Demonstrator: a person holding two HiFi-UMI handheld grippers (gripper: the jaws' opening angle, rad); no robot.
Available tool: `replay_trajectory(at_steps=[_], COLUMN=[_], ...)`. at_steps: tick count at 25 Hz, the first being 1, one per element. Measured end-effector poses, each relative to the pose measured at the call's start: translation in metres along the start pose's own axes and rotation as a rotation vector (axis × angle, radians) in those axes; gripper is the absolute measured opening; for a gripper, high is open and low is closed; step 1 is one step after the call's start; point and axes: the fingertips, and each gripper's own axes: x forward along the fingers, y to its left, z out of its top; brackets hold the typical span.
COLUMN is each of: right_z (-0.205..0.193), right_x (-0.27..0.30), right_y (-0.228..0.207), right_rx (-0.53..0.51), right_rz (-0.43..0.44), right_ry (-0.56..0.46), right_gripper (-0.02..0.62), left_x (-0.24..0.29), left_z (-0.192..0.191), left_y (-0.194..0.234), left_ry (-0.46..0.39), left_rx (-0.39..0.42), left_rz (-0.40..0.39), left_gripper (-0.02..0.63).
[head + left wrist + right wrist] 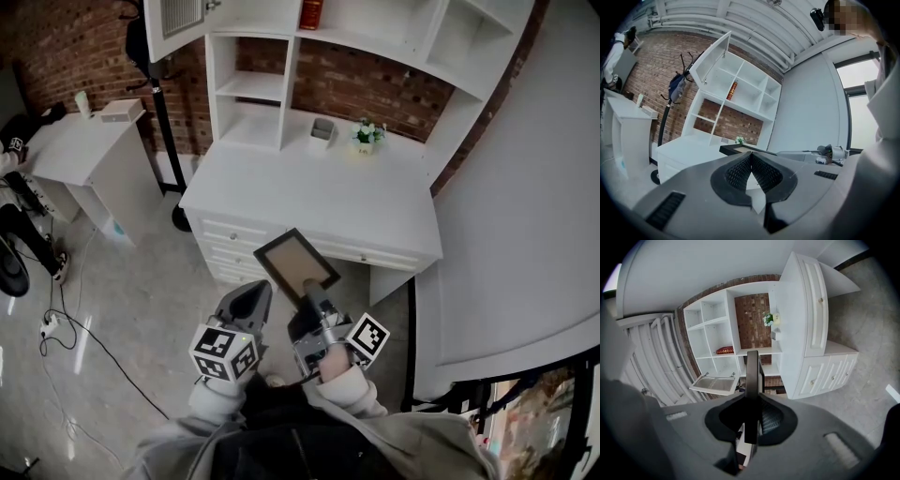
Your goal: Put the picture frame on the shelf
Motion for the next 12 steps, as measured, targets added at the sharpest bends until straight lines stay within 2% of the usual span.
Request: replay_trajectory(at_steps=[12], right_z=[0.01], right_x=[-0.011], right_y=[-0.0057], right_rx=[0.015], right_rz=[-0.016], right_ry=[-0.017], right_gripper=[0.043], left_x=[-0.0014], left_z=[-0.0064], left_y=[-0.0008], left_ry=[0.02], left_rx=[0.0], left_rz=[0.024], left_gripper=[0.003])
